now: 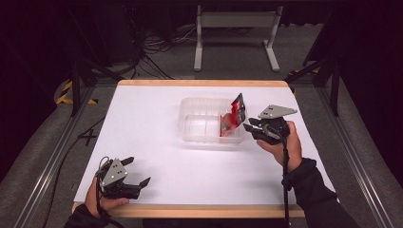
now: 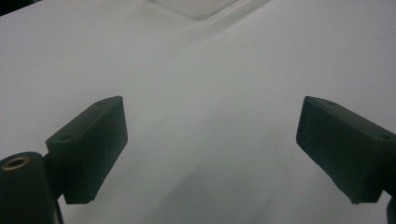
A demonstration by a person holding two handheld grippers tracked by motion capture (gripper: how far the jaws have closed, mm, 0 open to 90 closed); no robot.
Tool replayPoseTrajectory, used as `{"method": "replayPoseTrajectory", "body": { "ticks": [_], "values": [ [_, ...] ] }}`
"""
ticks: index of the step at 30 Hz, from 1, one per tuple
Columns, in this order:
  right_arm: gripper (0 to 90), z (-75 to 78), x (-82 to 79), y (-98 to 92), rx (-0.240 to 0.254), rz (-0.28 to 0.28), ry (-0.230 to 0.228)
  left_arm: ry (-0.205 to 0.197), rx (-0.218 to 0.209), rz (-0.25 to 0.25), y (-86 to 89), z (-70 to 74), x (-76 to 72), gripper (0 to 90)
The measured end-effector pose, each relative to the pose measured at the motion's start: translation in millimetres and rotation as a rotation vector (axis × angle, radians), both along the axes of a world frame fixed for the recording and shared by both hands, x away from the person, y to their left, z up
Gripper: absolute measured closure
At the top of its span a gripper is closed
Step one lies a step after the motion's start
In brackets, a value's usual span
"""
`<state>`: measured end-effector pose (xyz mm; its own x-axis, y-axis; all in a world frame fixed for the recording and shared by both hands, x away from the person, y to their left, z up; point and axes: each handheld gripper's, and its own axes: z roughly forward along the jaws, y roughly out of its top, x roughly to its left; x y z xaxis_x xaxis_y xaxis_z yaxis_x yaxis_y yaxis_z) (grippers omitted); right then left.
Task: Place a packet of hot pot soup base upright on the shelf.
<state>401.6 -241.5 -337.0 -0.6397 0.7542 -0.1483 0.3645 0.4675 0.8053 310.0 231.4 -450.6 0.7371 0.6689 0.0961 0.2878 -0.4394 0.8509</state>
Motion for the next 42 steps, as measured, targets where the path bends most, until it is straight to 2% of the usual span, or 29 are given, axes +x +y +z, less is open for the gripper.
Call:
{"method": "replayPoseTrajectory", "body": {
  "ticks": [4, 8, 14, 27, 31, 42],
  "values": [
    [67.3, 0.3, -2.9, -2.6, -0.020, 0.015, -0.008, -0.001, 0.002, 0.006, 0.0, -0.3, 0.3, 9.5],
    [66.8, 1.1, -6.3, -5.4, -0.054, 0.038, -0.015, 0.001, 0.028, 0.010, -0.1, -0.7, 1.2, 9.7],
    [64.4, 1.3, -12.3, -9.1, -0.095, 0.066, -0.015, 0.004, 0.023, 0.012, 0.3, -1.0, 1.6, 9.8],
    [61.3, -1.2, -24.9, -14.8, -0.149, 0.097, -0.016, 0.009, 0.022, 0.016, 0.6, -1.3, 1.7, 9.7],
    [59.4, -6.0, -30.6, -18.5, -0.173, 0.101, -0.011, 0.010, 0.023, 0.012, 0.6, -1.4, 1.8, 9.7],
    [54.4, -18.4, -40.5, -29.8, -0.192, 0.106, 0.007, 0.002, 0.016, 0.034, 3.3, -0.7, 1.9, 8.8]
  ]
}}
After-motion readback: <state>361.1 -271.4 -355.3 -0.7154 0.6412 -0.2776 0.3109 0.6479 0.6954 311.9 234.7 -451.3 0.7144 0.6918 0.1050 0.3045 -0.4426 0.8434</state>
